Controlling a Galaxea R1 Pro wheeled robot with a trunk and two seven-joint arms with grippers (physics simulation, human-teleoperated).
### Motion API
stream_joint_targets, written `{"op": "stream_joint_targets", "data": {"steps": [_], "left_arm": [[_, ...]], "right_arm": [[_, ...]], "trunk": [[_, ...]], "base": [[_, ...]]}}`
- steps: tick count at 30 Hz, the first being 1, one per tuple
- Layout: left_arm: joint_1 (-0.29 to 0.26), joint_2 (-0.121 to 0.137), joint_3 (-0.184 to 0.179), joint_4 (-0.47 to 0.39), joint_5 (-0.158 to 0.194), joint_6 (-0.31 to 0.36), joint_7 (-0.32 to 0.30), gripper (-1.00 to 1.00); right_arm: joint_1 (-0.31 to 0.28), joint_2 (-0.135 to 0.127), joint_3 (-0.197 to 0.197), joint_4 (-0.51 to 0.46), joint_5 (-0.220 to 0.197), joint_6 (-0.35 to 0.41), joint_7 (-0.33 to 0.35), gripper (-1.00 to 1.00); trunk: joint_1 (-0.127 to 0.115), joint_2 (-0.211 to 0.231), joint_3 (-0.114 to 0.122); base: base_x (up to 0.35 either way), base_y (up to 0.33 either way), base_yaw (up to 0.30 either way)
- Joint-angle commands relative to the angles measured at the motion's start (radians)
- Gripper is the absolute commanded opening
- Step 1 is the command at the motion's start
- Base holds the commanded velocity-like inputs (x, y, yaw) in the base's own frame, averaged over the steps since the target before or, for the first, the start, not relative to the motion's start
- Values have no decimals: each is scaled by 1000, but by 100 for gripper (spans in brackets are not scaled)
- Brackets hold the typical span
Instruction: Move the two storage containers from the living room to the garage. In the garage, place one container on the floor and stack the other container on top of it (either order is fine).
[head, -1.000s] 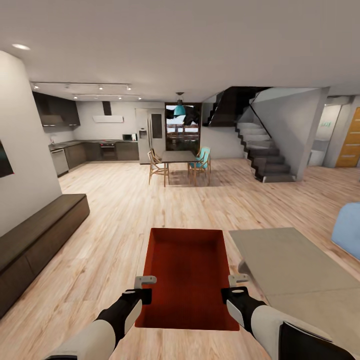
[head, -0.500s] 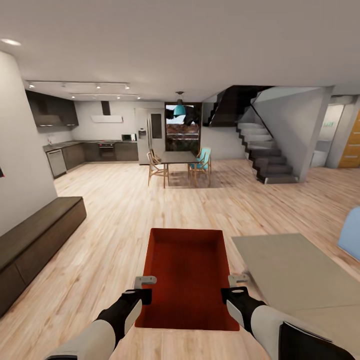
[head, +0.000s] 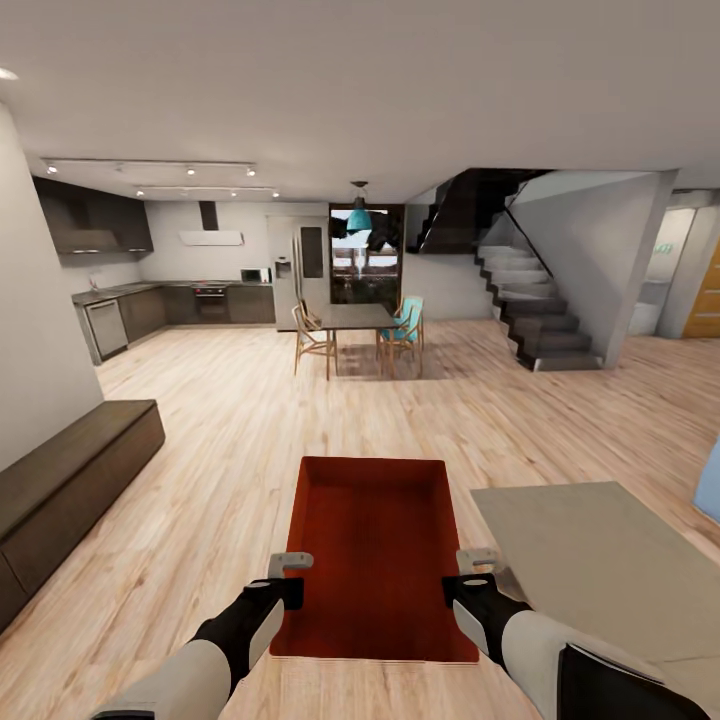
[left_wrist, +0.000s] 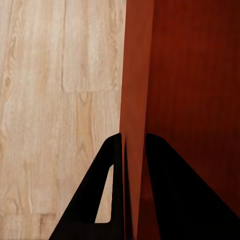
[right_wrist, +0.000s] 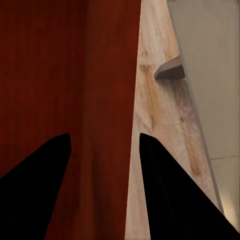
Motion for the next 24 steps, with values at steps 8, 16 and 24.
{"op": "stream_joint_targets", "data": {"steps": [8, 16, 24], "left_arm": [[1, 6, 10, 1, -15, 7, 14, -100], [1, 6, 10, 2, -15, 7, 13, -100], [1, 6, 10, 3, -15, 7, 14, -100]], "right_arm": [[-1, 0, -21, 0, 5, -18, 1, -100], [-1, -1, -23, 0, 5, -18, 1, -100], [-1, -4, -23, 0, 5, -18, 1, -100]], "trunk": [[1, -1, 0], [1, -1, 0], [1, -1, 0]], "base": [[323, 0, 0], [323, 0, 0], [323, 0, 0]]}}
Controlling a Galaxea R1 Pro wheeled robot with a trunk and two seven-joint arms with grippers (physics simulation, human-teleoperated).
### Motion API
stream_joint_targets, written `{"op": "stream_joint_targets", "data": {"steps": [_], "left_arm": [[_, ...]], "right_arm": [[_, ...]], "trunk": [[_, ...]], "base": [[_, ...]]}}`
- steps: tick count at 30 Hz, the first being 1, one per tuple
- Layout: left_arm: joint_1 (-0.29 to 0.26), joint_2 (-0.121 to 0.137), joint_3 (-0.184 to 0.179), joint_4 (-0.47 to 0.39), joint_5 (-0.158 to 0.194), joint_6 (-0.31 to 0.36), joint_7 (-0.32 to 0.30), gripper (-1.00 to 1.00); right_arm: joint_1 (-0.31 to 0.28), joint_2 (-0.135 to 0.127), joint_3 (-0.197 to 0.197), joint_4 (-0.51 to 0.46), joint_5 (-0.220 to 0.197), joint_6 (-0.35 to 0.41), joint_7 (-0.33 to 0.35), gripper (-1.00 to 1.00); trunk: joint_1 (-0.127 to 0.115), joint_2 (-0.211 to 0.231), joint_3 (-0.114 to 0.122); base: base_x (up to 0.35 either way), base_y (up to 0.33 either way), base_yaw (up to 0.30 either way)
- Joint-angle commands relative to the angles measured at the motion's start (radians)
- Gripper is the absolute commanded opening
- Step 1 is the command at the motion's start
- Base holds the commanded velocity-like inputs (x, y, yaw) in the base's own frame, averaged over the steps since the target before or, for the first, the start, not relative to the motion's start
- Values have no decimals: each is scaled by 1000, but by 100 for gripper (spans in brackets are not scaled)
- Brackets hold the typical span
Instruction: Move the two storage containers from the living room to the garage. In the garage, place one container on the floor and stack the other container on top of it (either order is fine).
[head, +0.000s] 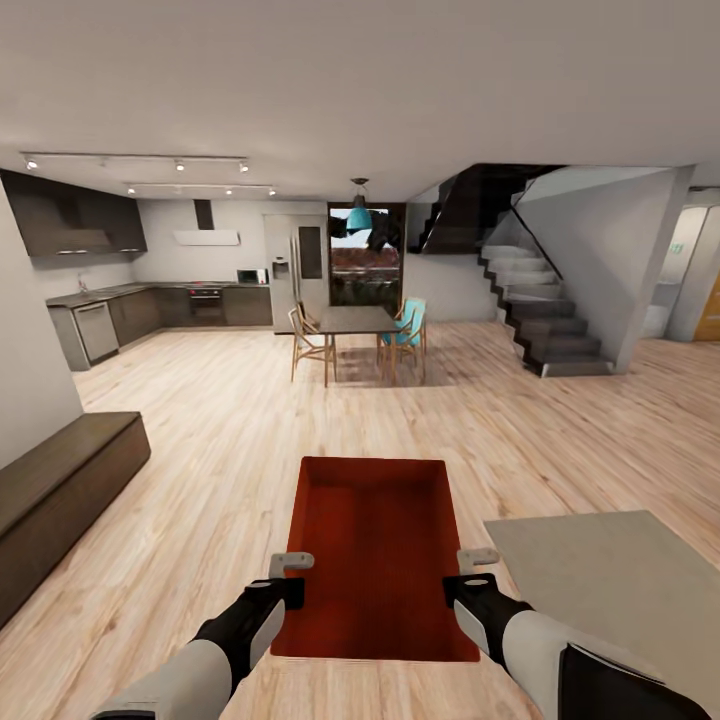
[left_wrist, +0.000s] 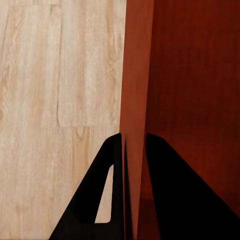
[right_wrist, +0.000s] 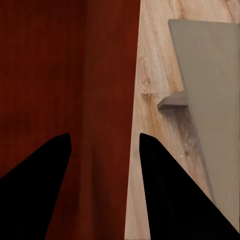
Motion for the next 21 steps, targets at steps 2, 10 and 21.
{"op": "stream_joint_targets", "data": {"steps": [2, 10, 21], "left_arm": [[1, 9, 10, 1, -15, 7, 9, -100], [1, 9, 10, 1, -15, 7, 9, -100], [2, 9, 10, 1, -15, 7, 9, -100]], "right_arm": [[-1, -1, -24, 2, 5, -20, 0, -100], [-1, -1, -24, 2, 5, -20, 0, -100], [-1, 1, -23, 2, 5, -20, 0, -100]], "trunk": [[1, -1, 0], [1, -1, 0], [1, -1, 0]], "base": [[323, 0, 0], [323, 0, 0], [323, 0, 60]]}}
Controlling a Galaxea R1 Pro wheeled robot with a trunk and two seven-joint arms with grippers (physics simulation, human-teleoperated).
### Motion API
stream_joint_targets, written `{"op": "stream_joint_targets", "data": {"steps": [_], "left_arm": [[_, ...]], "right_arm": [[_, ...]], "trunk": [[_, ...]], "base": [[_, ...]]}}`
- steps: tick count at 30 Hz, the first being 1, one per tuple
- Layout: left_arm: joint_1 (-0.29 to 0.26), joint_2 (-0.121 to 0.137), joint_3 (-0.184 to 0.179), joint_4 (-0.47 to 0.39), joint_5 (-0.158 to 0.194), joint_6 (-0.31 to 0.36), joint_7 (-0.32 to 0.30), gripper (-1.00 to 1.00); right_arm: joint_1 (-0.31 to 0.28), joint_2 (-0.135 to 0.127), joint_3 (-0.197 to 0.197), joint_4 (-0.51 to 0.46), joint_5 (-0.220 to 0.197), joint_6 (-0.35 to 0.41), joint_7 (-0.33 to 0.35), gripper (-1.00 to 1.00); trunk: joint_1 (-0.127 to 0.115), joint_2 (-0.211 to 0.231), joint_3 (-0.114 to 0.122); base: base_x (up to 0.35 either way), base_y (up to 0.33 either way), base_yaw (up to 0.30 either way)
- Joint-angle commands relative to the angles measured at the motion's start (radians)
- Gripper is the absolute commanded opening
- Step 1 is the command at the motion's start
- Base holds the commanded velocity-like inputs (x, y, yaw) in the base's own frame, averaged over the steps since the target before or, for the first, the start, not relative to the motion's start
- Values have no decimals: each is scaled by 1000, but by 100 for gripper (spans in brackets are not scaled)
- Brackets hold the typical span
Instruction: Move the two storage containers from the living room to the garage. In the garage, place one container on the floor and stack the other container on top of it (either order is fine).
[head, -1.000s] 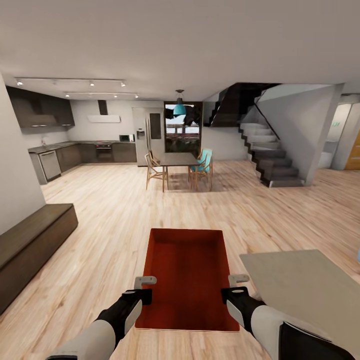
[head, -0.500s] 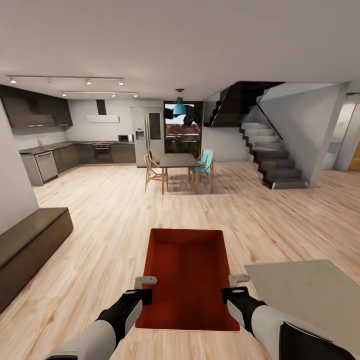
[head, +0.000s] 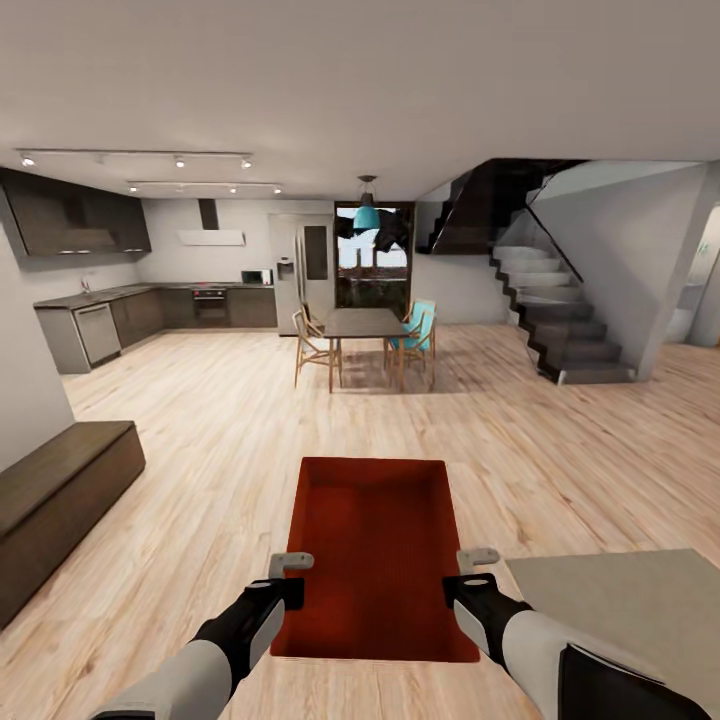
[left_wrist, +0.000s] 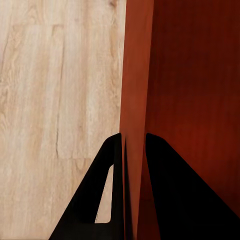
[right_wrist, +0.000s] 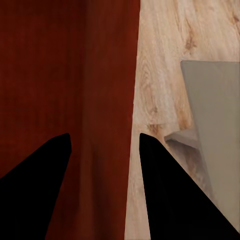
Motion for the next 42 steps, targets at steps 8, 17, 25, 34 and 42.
{"op": "stream_joint_targets", "data": {"steps": [8, 17, 25, 34, 42], "left_arm": [[1, 8, 9, 1, -15, 7, 10, -100], [0, 8, 9, 1, -15, 7, 10, -100], [1, 8, 9, 1, -15, 7, 10, -100], [1, 8, 9, 1, -15, 7, 10, -100], [1, 8, 9, 1, -15, 6, 10, -100]], "right_arm": [[-1, -2, -24, 2, 5, -21, 1, -100], [-1, -2, -25, 2, 5, -21, 1, -100], [-1, -2, -25, 2, 5, -21, 1, -100], [-1, -2, -25, 2, 5, -21, 1, -100], [-1, -2, -24, 2, 5, -21, 1, -100]], "trunk": [[1, -1, 0], [1, -1, 0], [1, -1, 0], [1, -1, 0], [1, -1, 0]], "base": [[323, 0, 154], [323, 0, 6], [323, 0, 0], [323, 0, 0], [323, 0, 0]]}}
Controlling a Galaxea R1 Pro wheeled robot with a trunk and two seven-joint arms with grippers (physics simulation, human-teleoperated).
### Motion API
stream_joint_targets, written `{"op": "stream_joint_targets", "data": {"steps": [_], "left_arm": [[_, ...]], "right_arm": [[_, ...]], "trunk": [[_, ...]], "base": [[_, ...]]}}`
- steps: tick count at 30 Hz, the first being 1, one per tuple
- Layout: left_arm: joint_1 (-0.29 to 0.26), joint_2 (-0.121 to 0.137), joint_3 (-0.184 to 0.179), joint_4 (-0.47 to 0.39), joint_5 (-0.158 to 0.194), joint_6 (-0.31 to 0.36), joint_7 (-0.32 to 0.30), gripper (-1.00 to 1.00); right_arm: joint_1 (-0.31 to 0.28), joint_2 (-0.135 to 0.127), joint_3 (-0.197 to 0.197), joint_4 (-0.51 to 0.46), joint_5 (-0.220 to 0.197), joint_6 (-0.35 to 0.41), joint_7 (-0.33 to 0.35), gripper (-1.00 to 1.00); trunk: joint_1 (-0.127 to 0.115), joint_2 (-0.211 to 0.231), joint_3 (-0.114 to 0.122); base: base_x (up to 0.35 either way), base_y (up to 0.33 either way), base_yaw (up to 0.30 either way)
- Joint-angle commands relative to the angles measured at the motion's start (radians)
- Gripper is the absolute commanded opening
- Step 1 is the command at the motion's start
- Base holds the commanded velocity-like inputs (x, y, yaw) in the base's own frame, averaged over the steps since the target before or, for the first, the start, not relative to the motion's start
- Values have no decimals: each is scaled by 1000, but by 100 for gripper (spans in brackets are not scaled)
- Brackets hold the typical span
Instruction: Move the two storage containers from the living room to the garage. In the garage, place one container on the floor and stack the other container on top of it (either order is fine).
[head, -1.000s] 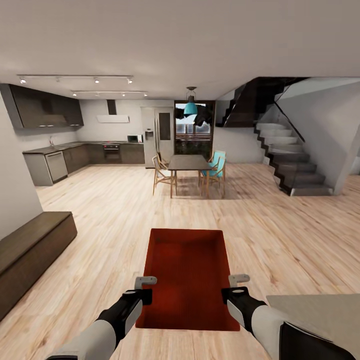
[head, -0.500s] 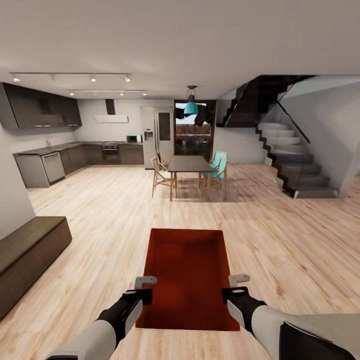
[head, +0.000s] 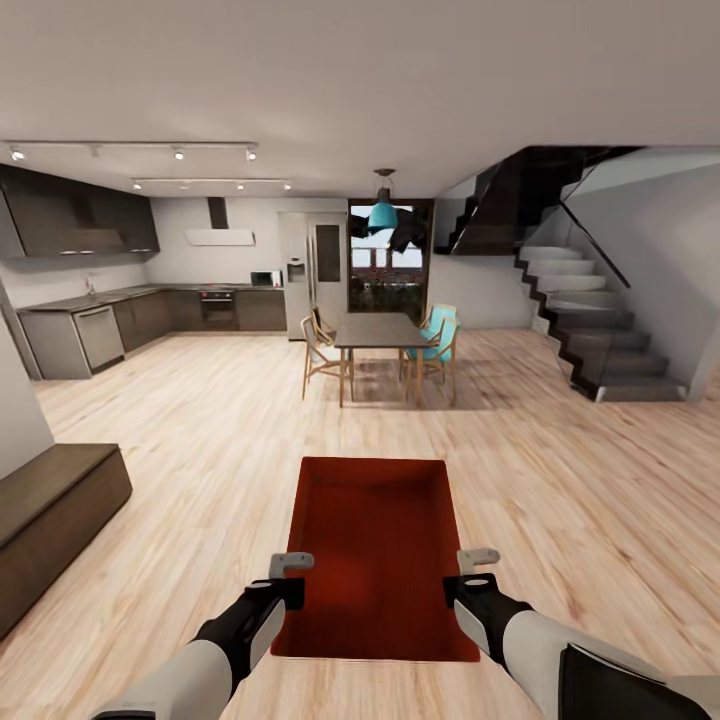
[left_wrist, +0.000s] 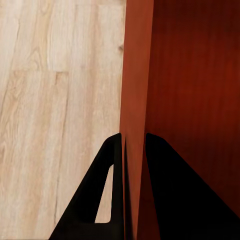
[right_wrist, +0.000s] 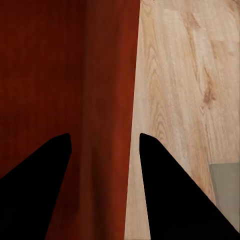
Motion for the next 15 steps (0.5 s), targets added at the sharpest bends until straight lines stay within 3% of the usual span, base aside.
{"op": "stream_joint_targets", "data": {"steps": [1, 15], "left_arm": [[1, 10, 9, 1, -15, 7, 7, -100], [1, 10, 9, 4, -15, 7, 7, -100]], "right_arm": [[-1, 0, -25, 2, 5, -20, 0, -100], [-1, 0, -25, 2, 5, -20, 0, -100]], "trunk": [[1, -1, 0], [1, -1, 0]], "base": [[322, 0, 0], [323, 0, 0]]}}
